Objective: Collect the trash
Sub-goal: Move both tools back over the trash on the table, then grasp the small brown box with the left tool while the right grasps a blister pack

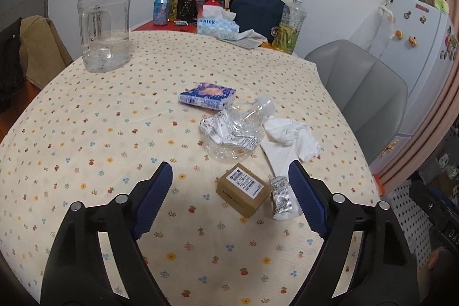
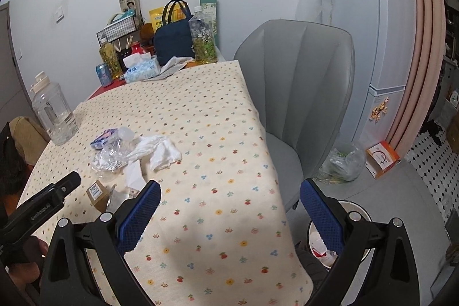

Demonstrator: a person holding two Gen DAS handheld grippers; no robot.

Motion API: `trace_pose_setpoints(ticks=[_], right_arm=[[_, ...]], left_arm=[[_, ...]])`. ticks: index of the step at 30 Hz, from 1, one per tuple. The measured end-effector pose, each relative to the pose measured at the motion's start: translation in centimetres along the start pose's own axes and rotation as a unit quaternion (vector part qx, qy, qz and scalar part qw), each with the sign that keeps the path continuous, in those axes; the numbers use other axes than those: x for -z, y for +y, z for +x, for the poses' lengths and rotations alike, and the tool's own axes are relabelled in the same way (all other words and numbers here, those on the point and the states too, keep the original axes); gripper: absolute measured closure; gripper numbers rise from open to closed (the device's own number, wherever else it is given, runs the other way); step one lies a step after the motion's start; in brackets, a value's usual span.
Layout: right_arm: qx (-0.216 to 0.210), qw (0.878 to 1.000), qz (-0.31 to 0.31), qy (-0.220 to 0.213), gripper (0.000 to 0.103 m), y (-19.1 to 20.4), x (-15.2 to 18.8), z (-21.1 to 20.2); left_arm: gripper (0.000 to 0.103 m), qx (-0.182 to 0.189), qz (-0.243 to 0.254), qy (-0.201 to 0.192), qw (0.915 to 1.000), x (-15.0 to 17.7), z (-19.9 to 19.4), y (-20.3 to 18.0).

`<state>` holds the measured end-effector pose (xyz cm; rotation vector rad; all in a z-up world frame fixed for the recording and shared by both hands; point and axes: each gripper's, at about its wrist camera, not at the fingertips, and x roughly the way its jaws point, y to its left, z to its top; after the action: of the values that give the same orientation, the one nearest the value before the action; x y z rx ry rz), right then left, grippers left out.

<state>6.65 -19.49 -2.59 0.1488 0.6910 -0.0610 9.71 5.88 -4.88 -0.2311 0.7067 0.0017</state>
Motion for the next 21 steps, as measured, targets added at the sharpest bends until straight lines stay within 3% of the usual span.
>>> trace_pose_setpoints(ticks=[9, 19, 20, 21], right_arm=[[0.01, 1.0, -0.003, 0.013, 0.008, 0.1, 0.5, 1.1], [0.016, 1.0, 0.003, 0.02, 0.008, -0.4, 0.5, 1.9], [0.015, 1.0, 0.002, 0.021, 0.008, -0.3, 0.6, 2.0], [0.014, 1.0, 0.001, 0.022, 0.008, -0.2, 0.6, 2.0]], left_arm=[[0.036, 0.005, 0.002, 0.037, 0.9993, 0.8, 3.3, -0.1], [0.037, 0.007, 0.017, 0.056, 0.9983, 1.1, 4.9, -1.3], [0.039, 0.008, 0.015, 0.057, 0.9982, 1.1, 5.0, -1.2], [0.048, 0.017, 0.012, 0.059, 0.998, 1.1, 5.0, -1.1]])
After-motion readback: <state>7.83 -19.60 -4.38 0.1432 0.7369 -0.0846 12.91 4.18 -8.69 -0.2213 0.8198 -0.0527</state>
